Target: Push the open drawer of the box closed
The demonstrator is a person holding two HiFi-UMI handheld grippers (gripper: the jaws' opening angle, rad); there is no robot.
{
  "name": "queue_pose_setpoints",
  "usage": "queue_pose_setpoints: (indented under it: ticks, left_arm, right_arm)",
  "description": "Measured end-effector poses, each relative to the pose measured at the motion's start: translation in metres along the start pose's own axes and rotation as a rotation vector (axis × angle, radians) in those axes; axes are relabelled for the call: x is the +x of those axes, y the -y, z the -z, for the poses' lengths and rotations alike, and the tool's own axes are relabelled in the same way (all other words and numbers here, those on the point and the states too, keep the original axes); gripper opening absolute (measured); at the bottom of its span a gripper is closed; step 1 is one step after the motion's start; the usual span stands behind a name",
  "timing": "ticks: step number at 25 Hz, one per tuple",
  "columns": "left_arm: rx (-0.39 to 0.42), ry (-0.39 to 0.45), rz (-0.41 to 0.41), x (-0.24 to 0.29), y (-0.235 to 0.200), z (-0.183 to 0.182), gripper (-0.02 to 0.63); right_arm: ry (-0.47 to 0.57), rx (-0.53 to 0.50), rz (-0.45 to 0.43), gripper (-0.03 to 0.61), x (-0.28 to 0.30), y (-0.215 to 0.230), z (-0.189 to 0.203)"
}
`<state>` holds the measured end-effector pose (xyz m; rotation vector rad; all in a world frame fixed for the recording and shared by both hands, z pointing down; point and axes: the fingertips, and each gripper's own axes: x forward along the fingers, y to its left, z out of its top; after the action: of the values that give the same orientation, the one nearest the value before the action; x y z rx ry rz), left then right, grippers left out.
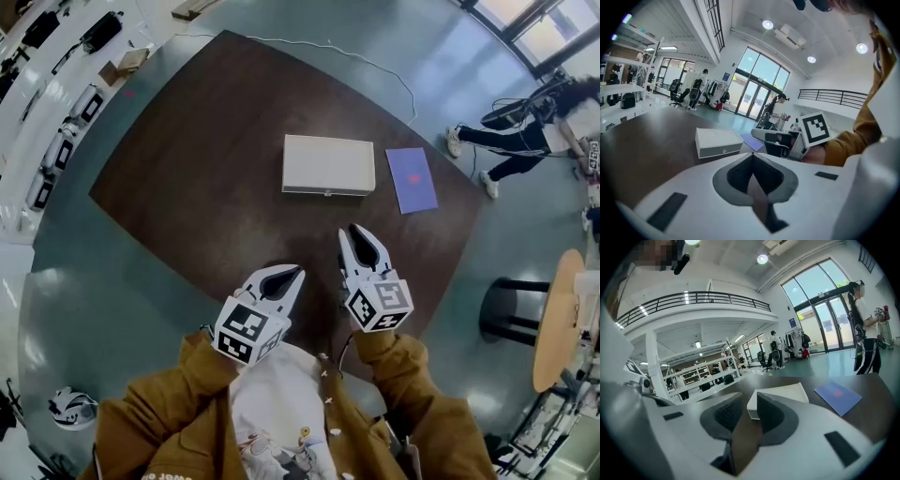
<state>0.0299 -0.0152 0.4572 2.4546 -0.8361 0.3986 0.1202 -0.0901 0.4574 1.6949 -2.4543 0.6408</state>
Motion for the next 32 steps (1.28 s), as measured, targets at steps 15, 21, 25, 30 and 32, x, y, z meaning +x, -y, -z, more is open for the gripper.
queue_pose_setpoints:
  ticks: [15,21,25,30,32]
  left_arm:
    - [0.036,0.044,0.043,-0.017,0.05,-0.009,0.006]
    - [0.055,0.047,0.029,-0.017,0.05,-0.01,0.006]
    - [0.037,0.051,0.018,-0.017,0.052,-0.014,0.005]
    - [0.055,0.06,0.015,-0.019,0.054,-0.021,0.006]
    - [0.058,0.059,0.017,-0.018,0.055,-0.021,0.006]
  right_arm:
    - [0.127,-0.034,0.034,0.01,-0.114,-0.028,-0.019]
    - [0.093,-0.032,0.004,0.005,-0.119,-0.041,-0.004]
    - [0.071,-0.021,0.01,0.005,-0.127,-0.047,0.001]
    - [0.07,-0.036,0.001,0.005,-0.126,-0.057,-0.001]
    - [0.063,-0.039,0.002,0.005,-0.126,-0.059,0.001]
